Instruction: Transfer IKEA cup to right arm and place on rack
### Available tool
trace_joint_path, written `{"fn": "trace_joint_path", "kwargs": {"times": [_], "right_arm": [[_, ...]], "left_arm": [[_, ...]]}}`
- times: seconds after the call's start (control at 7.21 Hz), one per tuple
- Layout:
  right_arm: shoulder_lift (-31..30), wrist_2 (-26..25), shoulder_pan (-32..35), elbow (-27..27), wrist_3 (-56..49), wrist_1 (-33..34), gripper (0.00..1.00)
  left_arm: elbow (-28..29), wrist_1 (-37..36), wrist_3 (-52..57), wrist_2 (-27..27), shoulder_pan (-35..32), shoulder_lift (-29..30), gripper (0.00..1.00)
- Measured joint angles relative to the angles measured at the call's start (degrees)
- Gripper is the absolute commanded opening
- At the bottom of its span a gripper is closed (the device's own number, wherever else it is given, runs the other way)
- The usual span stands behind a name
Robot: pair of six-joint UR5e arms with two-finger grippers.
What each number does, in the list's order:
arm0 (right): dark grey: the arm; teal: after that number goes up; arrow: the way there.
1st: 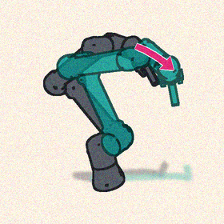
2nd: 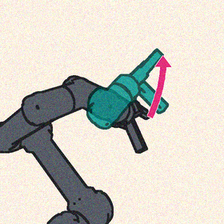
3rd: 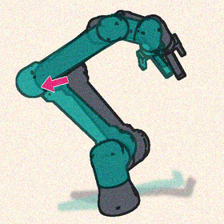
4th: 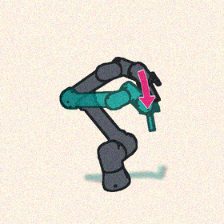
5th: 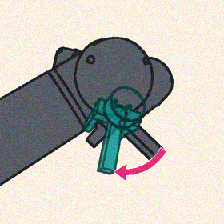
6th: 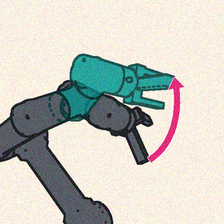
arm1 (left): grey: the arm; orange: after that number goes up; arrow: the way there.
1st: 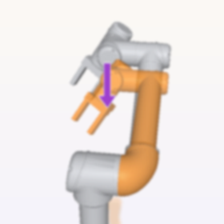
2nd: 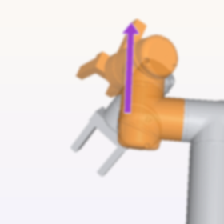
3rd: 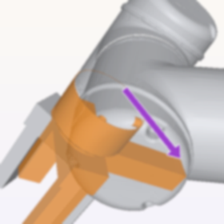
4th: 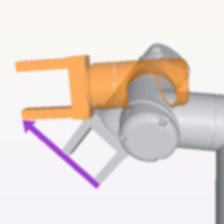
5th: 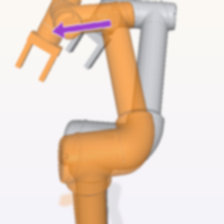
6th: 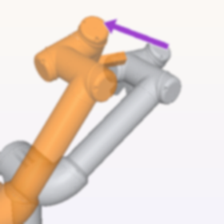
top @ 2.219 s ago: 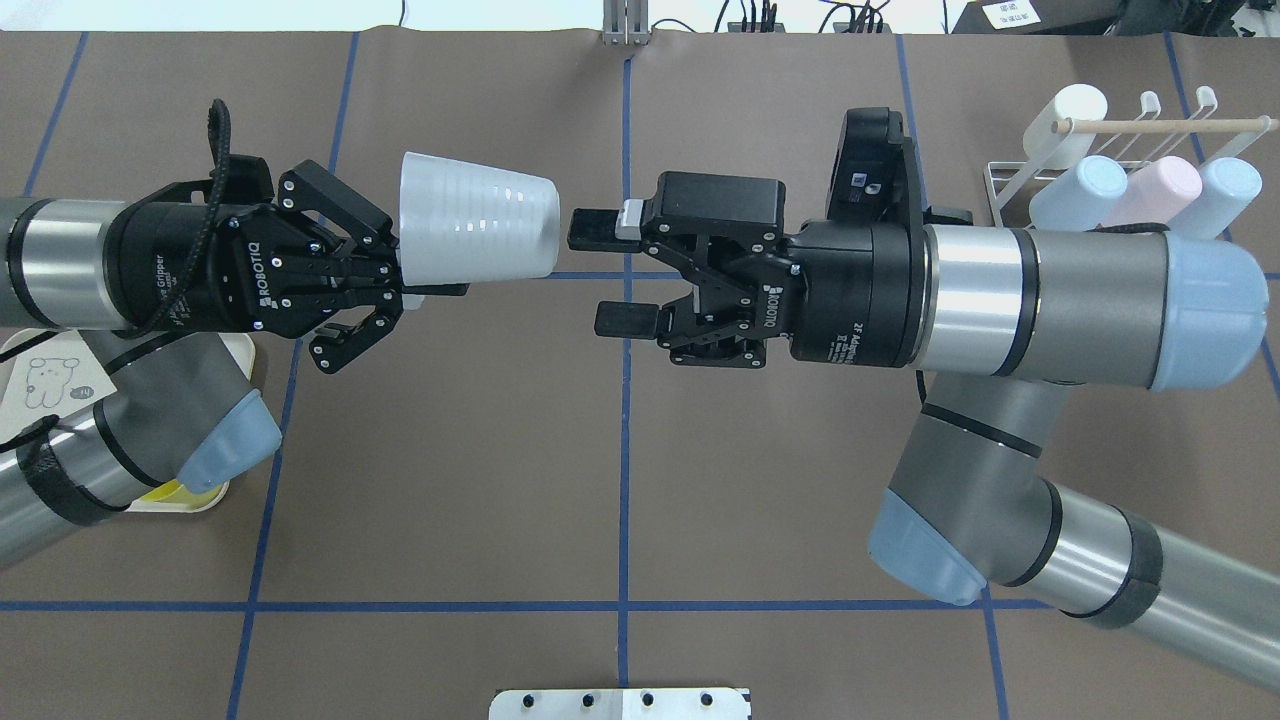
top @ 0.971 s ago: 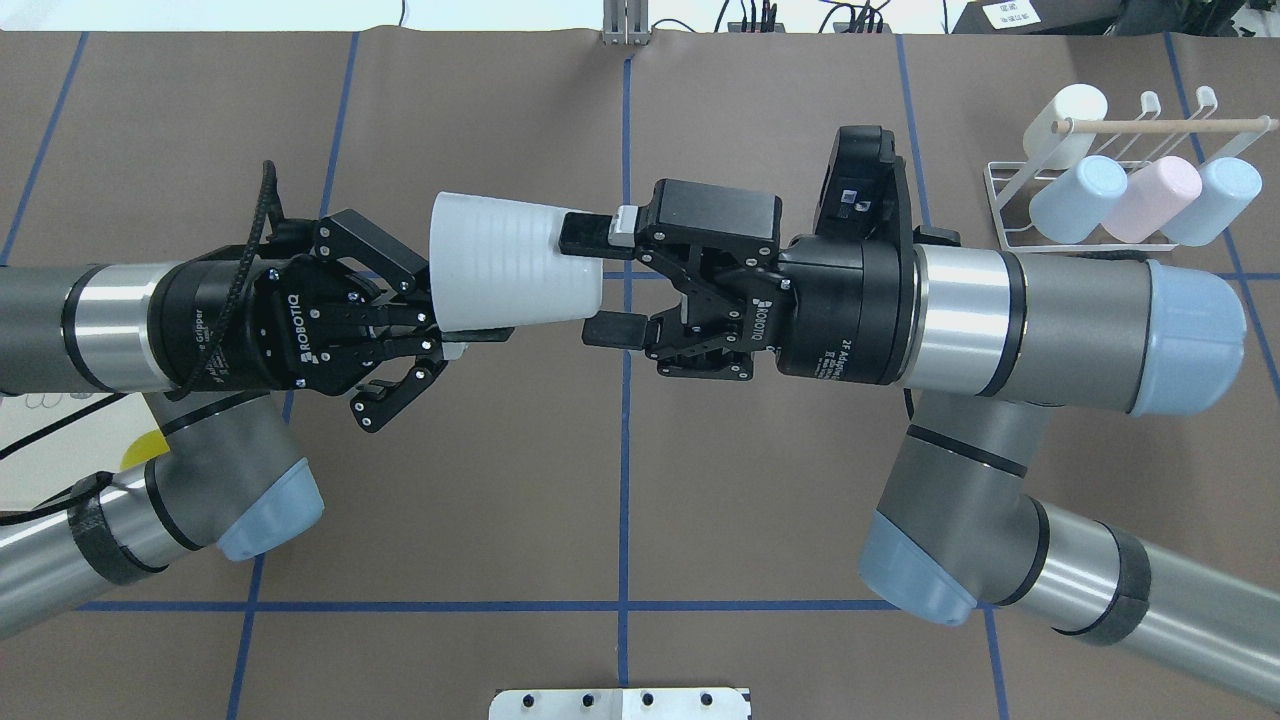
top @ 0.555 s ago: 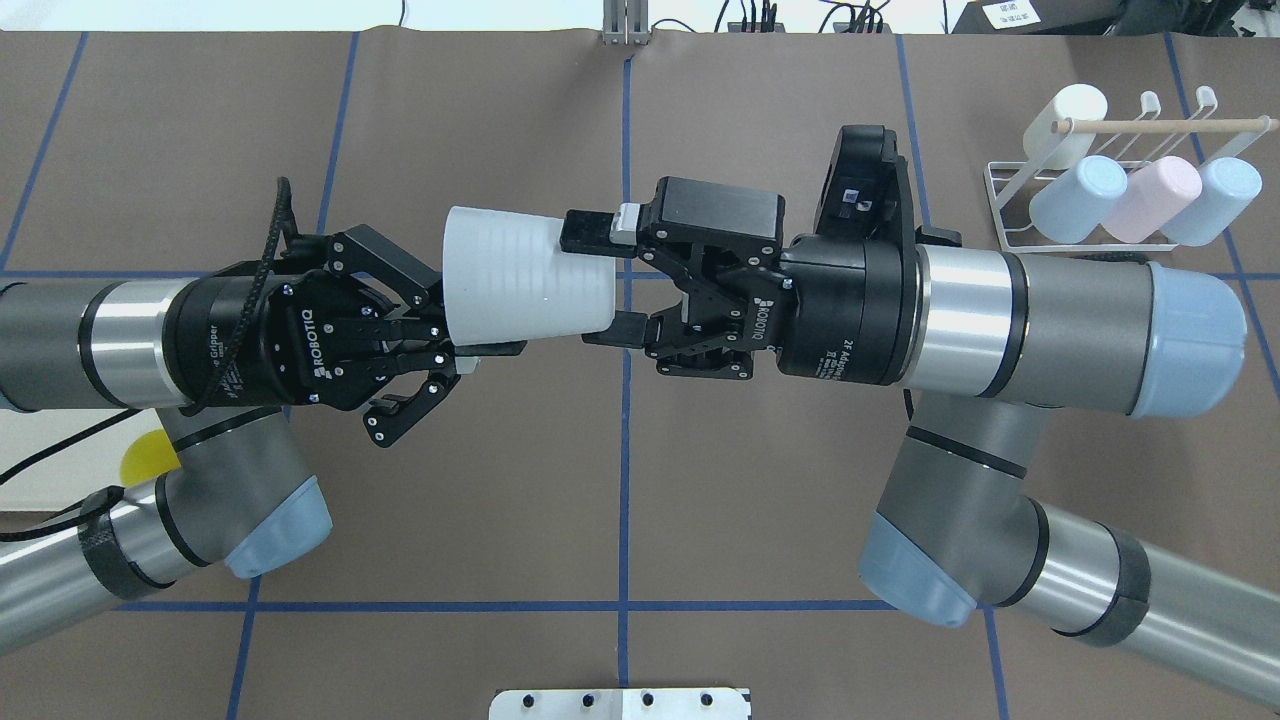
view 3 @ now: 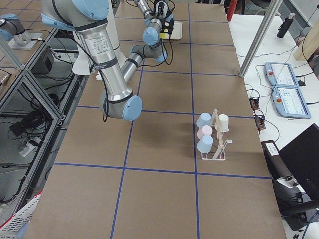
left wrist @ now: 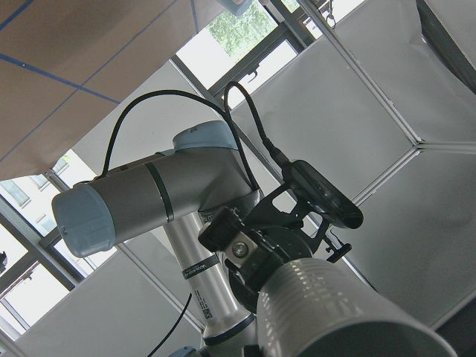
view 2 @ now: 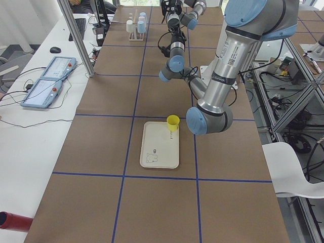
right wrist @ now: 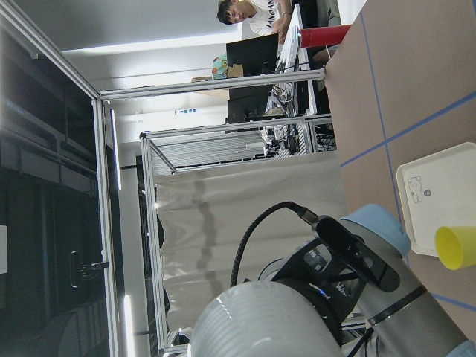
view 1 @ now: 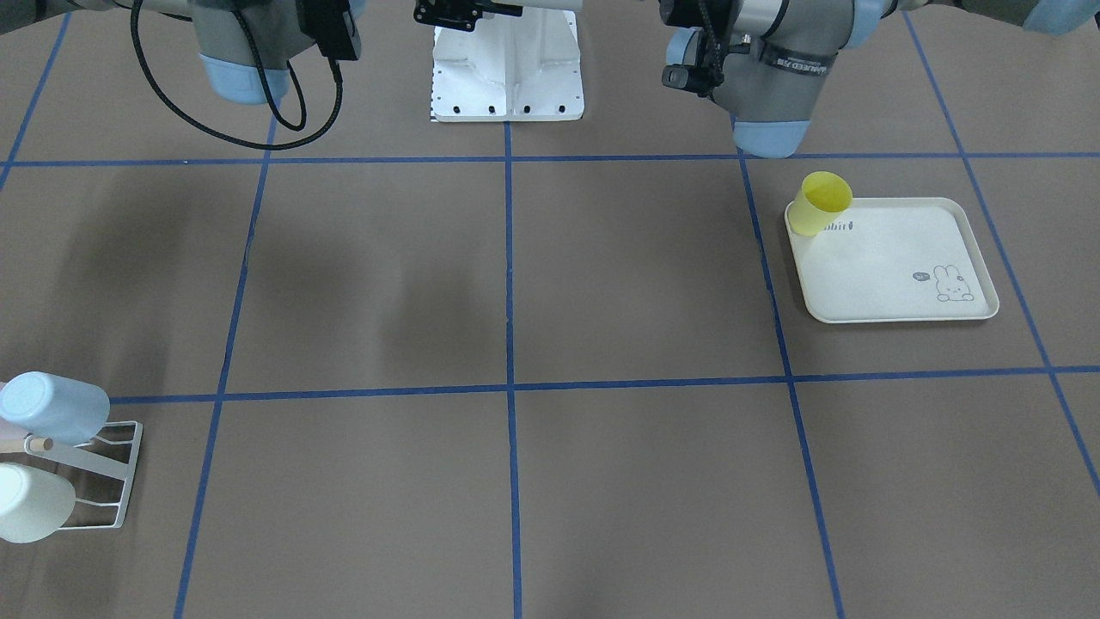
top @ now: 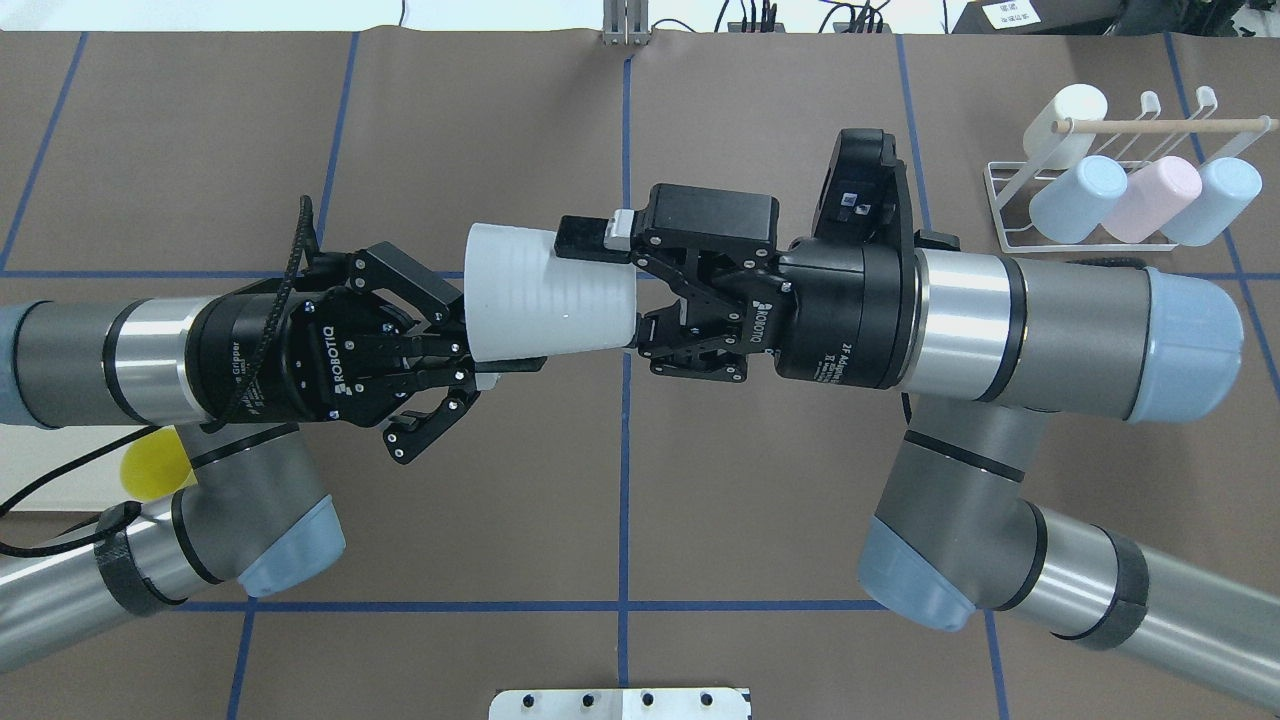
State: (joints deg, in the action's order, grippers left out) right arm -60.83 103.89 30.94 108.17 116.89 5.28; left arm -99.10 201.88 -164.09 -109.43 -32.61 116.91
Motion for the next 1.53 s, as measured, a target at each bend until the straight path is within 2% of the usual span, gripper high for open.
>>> {"fn": "trace_joint_path", "kwargs": {"times": [0.14,0.28,0.42,0.69,0.97,1.11,1.25,1.39,1.53], "right_arm": [[-0.11,0.01,-0.01,-0.04,0.0,-0.47,0.5],[-0.28,0.0,-0.01,-0.07,0.0,-0.74,0.33],[-0.32,-0.06,-0.01,-0.1,0.0,-0.91,0.3],[-0.36,-0.06,0.02,-0.06,0.0,-0.97,0.3],[-1.35,-0.94,0.42,0.16,-0.05,-1.87,0.3],[-2.82,-3.25,1.01,0.27,-0.38,-2.32,0.3],[-4.43,-5.53,2.62,0.05,-1.36,-2.04,0.28],[-5.94,-6.67,5.28,-0.45,-3.38,-0.39,0.28],[-6.9,-6.97,7.77,-0.81,-6.24,3.27,0.28]], "left_arm": [[0.0,0.01,0.0,0.02,0.15,0.02,0.12],[0.0,0.04,0.0,0.04,0.3,0.01,0.4],[0.03,-0.02,0.06,-0.02,0.39,-0.03,0.99],[-0.48,-0.04,0.54,0.45,0.15,-0.3,1.0],[-1.42,-0.55,1.39,0.29,-3.55,-3.25,1.0],[-1.15,-1.2,3.21,-2.78,-7.01,-5.39,1.0],[-0.6,-4.05,8.07,-10.06,-12.02,-6.97,1.0],[-0.32,-9.35,14.85,-18.06,-17.57,-7.82,1.0],[-0.18,-15.54,22.71,-23.46,-22.19,-8.62,1.0]]}}
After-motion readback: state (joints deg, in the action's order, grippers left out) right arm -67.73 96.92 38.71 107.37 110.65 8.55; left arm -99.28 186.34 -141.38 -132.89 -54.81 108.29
